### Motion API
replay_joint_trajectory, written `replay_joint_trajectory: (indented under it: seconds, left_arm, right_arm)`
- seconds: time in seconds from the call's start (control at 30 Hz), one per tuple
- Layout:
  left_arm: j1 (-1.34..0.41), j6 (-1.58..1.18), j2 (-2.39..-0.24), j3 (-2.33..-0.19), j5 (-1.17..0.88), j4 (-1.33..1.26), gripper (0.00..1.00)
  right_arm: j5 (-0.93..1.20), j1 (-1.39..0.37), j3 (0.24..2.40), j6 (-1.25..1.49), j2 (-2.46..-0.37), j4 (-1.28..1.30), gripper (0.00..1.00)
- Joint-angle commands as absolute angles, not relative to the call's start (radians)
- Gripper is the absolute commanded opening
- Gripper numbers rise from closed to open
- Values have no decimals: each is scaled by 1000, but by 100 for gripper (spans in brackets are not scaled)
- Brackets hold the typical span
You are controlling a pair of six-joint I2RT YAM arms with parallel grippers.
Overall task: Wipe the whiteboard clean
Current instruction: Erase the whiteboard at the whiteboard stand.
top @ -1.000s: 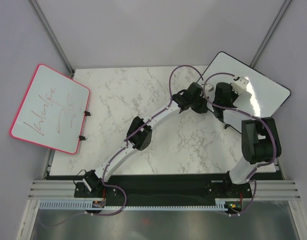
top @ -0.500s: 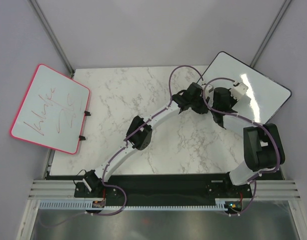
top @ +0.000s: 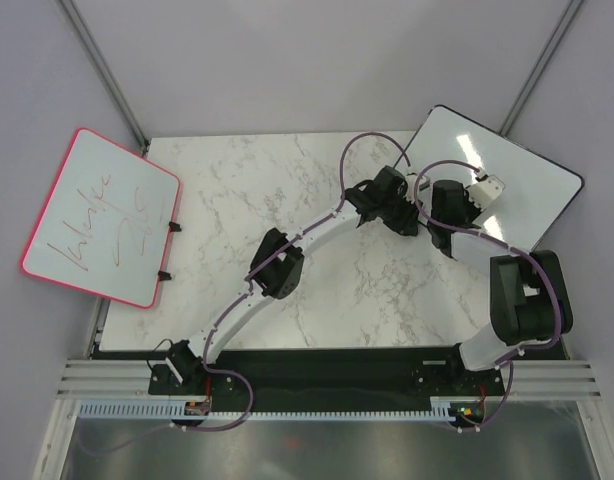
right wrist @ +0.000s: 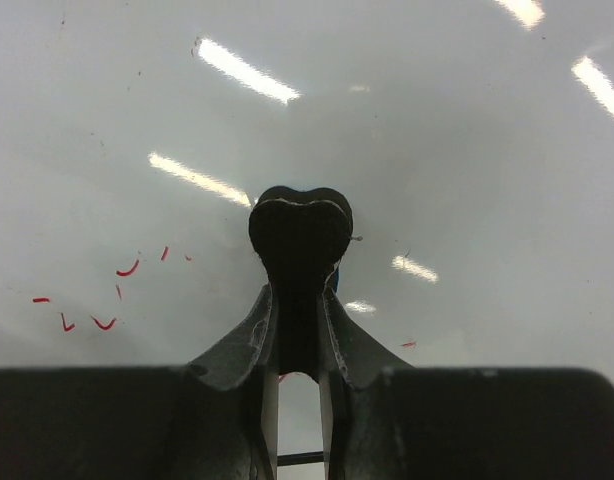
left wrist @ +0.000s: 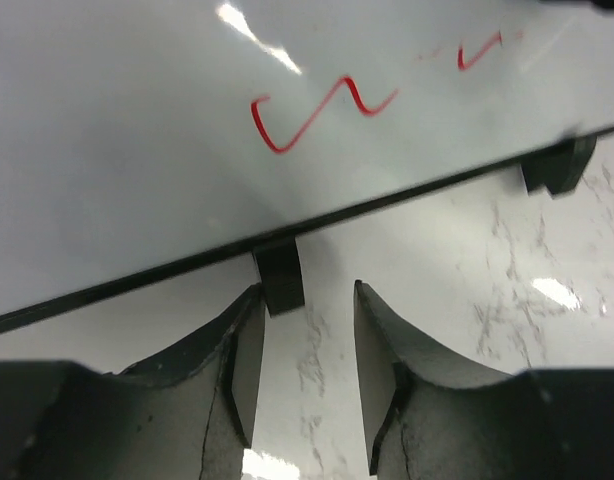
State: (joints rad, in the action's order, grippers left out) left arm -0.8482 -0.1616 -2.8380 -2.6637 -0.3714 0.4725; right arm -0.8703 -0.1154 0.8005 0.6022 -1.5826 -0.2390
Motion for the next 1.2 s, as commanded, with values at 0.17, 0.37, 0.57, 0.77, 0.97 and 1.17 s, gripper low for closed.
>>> replay_joint_trajectory:
  seconds: [0.17,0.37,0.57,0.77,0.97,1.17]
  left_arm:
    - [-782,117,-2507,-2348,-652,663,47]
    - [-698,357,-2392,-2198,-739,646,52]
    - [-510,149,-2492,-2357,-928,272,71]
    - [-497,-126,-2681,-2507,-950,22,96]
    - [-495,-433,-2784,-2523,-890,-179,98]
    - [-495,-656,-2878,-2578,-773,-258,95]
  right_arm:
    - [-856,-86,764,597,-1534,-253,0]
    - [-819,-60,753,603,-1539,-267,0]
    - [-784,-52,756,592,-1549,-272,0]
    - [-755,-51,790,597,-1574,-239,0]
    - [-721,-52,822,580,-1560,-213,0]
    - [-701,-52,818,581,-1508,-203,0]
